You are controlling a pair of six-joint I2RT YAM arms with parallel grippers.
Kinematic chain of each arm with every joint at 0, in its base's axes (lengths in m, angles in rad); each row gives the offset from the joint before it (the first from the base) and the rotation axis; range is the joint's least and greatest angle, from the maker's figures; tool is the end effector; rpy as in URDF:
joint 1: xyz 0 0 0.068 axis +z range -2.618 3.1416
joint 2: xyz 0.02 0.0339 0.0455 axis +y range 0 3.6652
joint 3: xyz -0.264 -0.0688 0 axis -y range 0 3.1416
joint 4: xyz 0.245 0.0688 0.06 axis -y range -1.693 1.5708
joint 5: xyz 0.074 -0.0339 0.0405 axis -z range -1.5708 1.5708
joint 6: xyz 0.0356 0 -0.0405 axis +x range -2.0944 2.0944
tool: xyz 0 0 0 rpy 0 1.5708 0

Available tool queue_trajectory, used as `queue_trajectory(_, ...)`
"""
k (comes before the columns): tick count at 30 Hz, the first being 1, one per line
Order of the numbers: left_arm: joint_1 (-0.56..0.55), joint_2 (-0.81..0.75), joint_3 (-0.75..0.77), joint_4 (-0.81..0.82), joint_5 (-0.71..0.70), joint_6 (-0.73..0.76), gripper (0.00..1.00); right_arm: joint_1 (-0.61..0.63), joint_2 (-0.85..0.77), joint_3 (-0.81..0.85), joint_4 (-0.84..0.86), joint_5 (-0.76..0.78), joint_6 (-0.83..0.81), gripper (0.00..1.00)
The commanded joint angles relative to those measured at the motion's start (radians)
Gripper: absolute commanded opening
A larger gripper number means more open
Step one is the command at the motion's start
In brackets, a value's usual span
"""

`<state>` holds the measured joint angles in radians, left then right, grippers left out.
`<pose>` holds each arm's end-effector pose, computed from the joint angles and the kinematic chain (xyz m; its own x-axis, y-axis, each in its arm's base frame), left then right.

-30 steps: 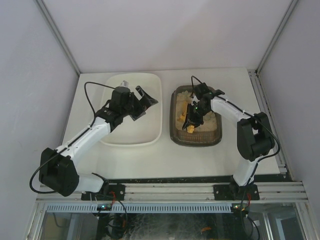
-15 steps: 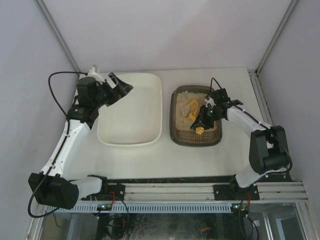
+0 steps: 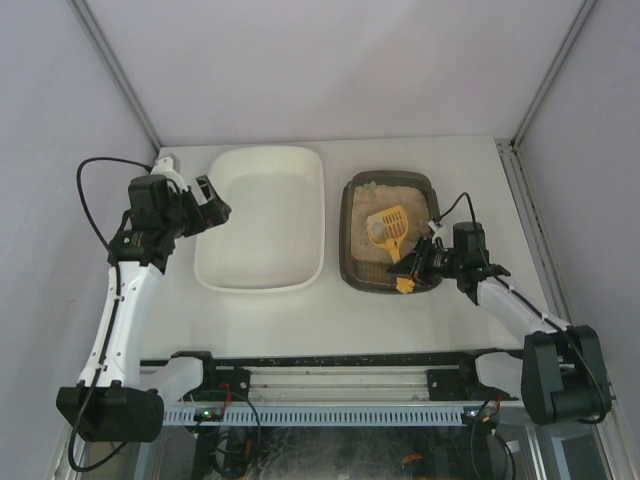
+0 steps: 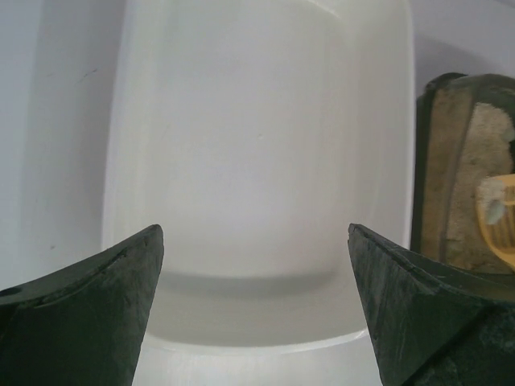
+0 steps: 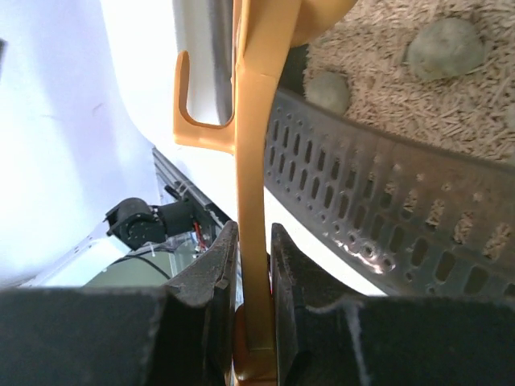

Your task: Clean the litter box

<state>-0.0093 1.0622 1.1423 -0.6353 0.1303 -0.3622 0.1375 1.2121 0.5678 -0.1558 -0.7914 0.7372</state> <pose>0.2237 -0.0067 0.3659 -0.5353 -0.3464 -0.7704 -0.0749 0.9279 -0.3652 0.2226 0.0564 0.1905 -0.9209 0.3495 -0.1727 0.0430 0.5313 0.8461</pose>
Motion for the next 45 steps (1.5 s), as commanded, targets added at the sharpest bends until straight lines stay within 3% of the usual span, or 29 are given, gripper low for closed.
queue_trajectory(1, 0.030, -0.042, -0.065, -0.040, -0.082, 0.069, 1.00, -0.027, -0.122, -0.079, 0.374, -0.079, 0.114, 0.00)
queue_trajectory(3, 0.035, -0.062, -0.097, -0.015, -0.084, 0.074, 0.99, -0.056, -0.145, -0.126, 0.464, -0.114, 0.156, 0.00)
queue_trajectory(8, 0.040, -0.080, -0.140, 0.020, -0.081, 0.062, 0.99, -0.125, -0.097, -0.327, 1.018, -0.175, 0.463, 0.00)
queue_trajectory(10, 0.042, -0.078, -0.140, 0.025, -0.087, 0.059, 1.00, -0.127, -0.054, -0.357, 1.108, -0.175, 0.509, 0.00)
queue_trajectory(14, 0.045, -0.075, -0.154, 0.039, -0.092, 0.053, 1.00, -0.016, 0.018, -0.347, 1.164, -0.180, 0.503, 0.00)
queue_trajectory(18, 0.045, -0.082, -0.173, 0.051, -0.081, 0.058, 1.00, -0.066, 0.060, -0.417, 1.327, -0.137, 0.585, 0.00)
queue_trajectory(22, 0.046, -0.088, -0.182, 0.046, -0.048, 0.073, 1.00, 0.021, 0.139, -0.373, 1.322, -0.148, 0.572, 0.00)
queue_trajectory(26, 0.046, -0.103, -0.188, 0.049, -0.048, 0.084, 1.00, -0.093, 0.204, -0.450, 1.433, -0.132, 0.620, 0.00)
queue_trajectory(30, 0.046, -0.105, -0.192, 0.049, -0.062, 0.090, 1.00, -0.025, 0.226, -0.404, 1.379, -0.145, 0.587, 0.00)
queue_trajectory(35, 0.046, -0.119, -0.202, 0.056, -0.058, 0.094, 1.00, -0.126, 0.268, -0.442, 1.492, -0.158, 0.650, 0.00)
queue_trajectory(39, 0.046, -0.118, -0.205, 0.059, -0.057, 0.096, 1.00, -0.037, 0.250, -0.395, 1.373, -0.166, 0.584, 0.00)
queue_trajectory(43, 0.045, -0.127, -0.211, 0.064, -0.051, 0.099, 1.00, -0.120, 0.222, -0.439, 1.390, -0.165, 0.599, 0.00)
queue_trajectory(45, 0.045, -0.133, -0.216, 0.063, -0.046, 0.104, 1.00, -0.079, 0.189, -0.417, 1.333, -0.181, 0.568, 0.00)
